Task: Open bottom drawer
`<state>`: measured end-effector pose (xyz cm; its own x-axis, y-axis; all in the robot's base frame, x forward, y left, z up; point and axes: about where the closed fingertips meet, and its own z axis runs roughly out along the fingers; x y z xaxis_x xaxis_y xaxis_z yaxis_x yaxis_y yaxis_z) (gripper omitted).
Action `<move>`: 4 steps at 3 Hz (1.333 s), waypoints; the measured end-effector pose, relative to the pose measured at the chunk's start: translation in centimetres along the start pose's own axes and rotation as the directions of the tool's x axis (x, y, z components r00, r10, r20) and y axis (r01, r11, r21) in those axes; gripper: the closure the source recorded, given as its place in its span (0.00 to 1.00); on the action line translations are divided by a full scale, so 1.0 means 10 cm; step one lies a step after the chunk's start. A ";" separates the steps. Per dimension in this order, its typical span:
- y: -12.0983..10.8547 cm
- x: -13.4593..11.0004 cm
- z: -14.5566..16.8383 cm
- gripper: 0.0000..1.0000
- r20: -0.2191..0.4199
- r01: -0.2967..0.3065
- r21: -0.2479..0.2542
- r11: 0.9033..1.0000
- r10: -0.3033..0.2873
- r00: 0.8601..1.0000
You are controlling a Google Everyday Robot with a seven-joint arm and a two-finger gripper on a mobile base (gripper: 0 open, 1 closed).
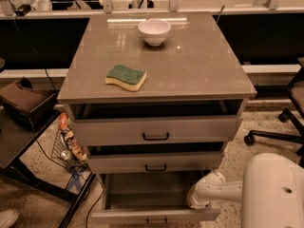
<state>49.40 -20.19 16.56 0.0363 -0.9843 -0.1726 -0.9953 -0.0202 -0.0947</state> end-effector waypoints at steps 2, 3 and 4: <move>0.76 0.32 -0.31 1.00 -0.036 -0.085 -0.150 0.985 0.080 0.996; 0.85 0.18 -0.44 1.00 0.009 -0.014 -0.149 0.989 0.016 1.000; 0.68 -0.06 -0.50 1.00 0.043 0.096 -0.099 0.990 -0.092 0.995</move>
Offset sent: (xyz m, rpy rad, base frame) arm -0.1123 -0.0519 0.0304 -0.0394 0.2430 -0.0644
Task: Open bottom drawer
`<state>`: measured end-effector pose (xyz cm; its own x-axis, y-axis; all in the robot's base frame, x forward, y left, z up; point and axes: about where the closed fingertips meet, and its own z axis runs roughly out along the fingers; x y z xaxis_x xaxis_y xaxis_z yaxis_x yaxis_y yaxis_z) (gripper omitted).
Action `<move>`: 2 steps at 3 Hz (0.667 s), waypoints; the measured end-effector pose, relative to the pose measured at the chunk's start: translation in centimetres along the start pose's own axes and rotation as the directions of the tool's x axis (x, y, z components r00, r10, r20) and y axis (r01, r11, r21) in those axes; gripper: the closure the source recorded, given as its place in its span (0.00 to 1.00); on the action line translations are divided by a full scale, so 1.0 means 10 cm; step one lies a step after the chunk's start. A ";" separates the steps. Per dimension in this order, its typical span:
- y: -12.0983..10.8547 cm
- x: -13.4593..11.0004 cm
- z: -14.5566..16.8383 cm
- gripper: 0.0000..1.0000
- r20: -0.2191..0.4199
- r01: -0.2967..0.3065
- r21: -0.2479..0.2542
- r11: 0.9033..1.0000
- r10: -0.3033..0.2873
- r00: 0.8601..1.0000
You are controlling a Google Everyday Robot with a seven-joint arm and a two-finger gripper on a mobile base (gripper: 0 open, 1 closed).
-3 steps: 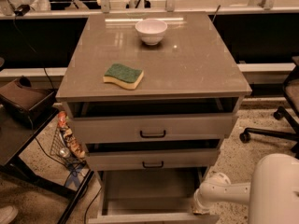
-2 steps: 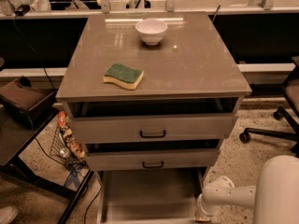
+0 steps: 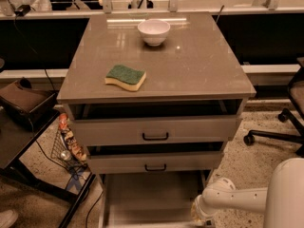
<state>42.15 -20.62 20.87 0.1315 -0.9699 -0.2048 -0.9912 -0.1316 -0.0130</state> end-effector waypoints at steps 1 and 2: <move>-0.32 -0.34 0.08 1.00 0.039 0.124 0.049 0.991 -0.126 0.991; -0.33 -0.42 0.29 1.00 0.067 0.163 0.045 0.986 -0.166 0.984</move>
Offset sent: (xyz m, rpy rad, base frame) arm 0.0228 0.0625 -0.0499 0.1155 -0.0476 0.1976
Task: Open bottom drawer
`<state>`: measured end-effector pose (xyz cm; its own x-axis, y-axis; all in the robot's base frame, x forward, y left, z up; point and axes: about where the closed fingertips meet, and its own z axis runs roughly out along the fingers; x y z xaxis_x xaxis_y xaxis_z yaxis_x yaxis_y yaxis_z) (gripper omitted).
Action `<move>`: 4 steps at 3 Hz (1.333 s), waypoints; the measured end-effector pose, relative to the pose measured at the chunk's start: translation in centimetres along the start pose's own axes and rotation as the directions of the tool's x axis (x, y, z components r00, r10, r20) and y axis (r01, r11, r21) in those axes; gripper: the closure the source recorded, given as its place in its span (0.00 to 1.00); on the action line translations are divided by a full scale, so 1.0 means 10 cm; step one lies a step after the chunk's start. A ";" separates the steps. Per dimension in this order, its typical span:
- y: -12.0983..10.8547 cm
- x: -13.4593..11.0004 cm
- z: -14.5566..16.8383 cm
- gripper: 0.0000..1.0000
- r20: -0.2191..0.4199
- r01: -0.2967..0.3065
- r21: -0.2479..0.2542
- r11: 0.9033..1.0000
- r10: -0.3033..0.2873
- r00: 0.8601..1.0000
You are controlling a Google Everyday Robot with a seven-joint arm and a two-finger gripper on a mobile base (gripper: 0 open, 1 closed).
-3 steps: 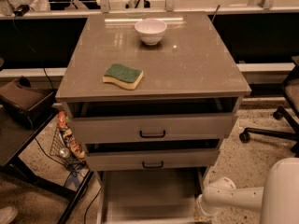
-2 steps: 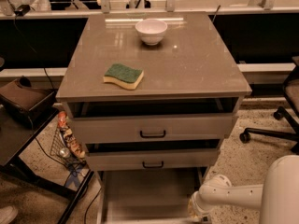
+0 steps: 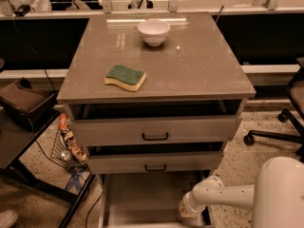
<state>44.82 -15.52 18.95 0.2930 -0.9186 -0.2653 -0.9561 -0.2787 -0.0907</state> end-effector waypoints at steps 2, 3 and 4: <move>0.45 0.02 0.27 1.00 0.023 -0.003 -0.069 0.998 0.005 1.000; 0.79 -0.14 0.16 1.00 0.015 -0.020 -0.151 0.988 0.022 1.000; 0.79 -0.14 0.16 1.00 0.015 -0.020 -0.151 0.988 0.022 1.000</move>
Offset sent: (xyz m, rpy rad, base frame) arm -0.0755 -0.0109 -0.0340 -0.0165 0.1104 0.0168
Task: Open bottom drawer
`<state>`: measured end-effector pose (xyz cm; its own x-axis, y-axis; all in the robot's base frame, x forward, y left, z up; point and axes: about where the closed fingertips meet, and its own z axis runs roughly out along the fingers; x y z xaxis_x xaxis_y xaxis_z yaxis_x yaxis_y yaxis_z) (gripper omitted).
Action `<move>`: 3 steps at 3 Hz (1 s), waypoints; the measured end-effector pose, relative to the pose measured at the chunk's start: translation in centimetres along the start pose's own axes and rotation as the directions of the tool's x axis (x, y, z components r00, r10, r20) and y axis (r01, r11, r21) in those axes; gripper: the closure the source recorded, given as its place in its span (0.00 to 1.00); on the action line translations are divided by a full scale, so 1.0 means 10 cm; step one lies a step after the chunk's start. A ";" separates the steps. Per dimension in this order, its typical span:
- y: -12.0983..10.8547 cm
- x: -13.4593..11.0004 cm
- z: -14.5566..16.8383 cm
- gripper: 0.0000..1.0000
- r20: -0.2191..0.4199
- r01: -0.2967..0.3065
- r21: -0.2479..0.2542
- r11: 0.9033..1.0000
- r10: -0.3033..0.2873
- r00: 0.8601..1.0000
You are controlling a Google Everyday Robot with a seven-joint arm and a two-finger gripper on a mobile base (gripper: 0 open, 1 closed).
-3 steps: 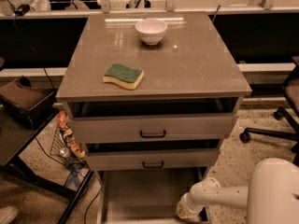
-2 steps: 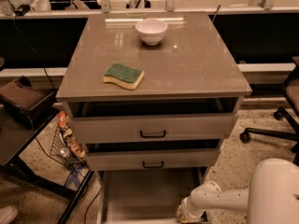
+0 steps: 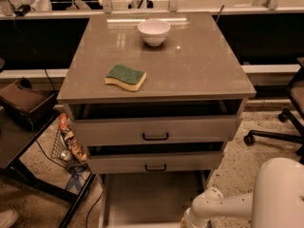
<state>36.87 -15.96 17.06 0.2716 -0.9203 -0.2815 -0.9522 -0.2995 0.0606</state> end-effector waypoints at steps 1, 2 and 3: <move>0.01 -0.01 0.01 0.85 0.001 0.000 -0.003 1.000 0.000 1.000; 0.03 -0.01 0.03 0.61 0.003 0.000 -0.005 1.000 0.000 1.000; 0.04 -0.02 0.04 0.38 0.005 0.000 -0.008 1.000 0.000 1.000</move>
Offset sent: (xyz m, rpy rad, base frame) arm -0.0015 0.0004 -0.0009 0.0006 0.0026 0.0004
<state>36.35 -15.82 16.75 0.2705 -0.9193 -0.2860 -0.9511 -0.3012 0.0684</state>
